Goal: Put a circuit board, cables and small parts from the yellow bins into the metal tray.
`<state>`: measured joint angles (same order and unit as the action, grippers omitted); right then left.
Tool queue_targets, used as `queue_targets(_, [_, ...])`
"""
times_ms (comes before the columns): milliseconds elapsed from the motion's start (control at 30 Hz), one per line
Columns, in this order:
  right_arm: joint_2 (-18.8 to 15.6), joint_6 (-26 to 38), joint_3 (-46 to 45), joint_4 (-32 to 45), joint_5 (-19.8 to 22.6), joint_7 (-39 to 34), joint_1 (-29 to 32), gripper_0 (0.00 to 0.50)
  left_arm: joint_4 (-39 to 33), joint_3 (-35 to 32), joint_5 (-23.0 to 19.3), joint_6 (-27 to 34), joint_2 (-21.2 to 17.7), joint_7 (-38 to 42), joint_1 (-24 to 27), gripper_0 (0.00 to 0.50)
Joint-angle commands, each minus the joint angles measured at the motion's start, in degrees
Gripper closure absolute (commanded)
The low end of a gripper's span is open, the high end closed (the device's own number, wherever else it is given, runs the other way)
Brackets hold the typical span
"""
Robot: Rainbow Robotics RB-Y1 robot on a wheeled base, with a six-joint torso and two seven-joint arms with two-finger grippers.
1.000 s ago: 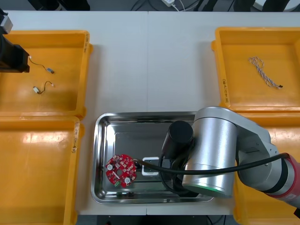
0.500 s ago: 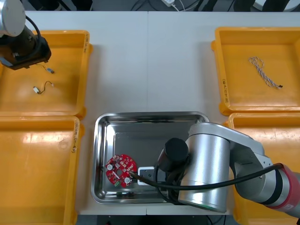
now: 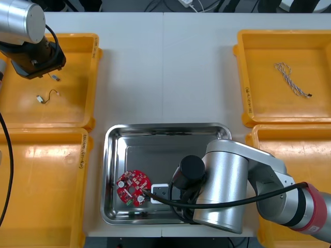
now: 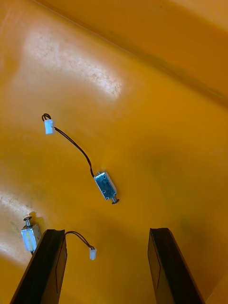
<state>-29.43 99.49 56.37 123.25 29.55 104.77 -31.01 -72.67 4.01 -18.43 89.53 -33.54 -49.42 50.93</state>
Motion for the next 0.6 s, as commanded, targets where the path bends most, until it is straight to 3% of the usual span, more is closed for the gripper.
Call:
queue_targets(33, [-0.19,-0.53,0.94,0.94,-1.42,1.93,0.68,0.423,2.18,-0.5,1.02,-3.39,0.4,9.43,3.04,0.0])
queue_targets(133, [-0.01,-0.44,0.94,1.38,-2.39,1.93,0.68,0.319,4.29,-0.5,1.02,-5.59,0.58,10.05,3.04,0.0])
queue_targets(200, [-0.1,-0.44,0.76,1.82,-2.74,1.93,0.6,0.192,5.78,-0.5,1.11,-7.44,0.76,10.58,3.04,0.0])
queue_targets(300, [-0.01,-0.18,0.32,2.17,-2.56,1.93,0.6,0.095,7.37,-0.5,1.11,-9.63,1.2,11.02,3.04,0.0])
queue_targets(333, [-0.1,0.0,-0.03,2.43,-2.39,1.93,0.68,0.0,7.98,-0.5,1.11,-10.86,1.2,11.19,3.04,0.0])
queue_targets(600, [-0.01,0.79,-1.79,3.31,-1.77,2.02,0.6,0.0,10.53,-0.5,1.29,-13.68,2.51,11.98,3.04,0.0])
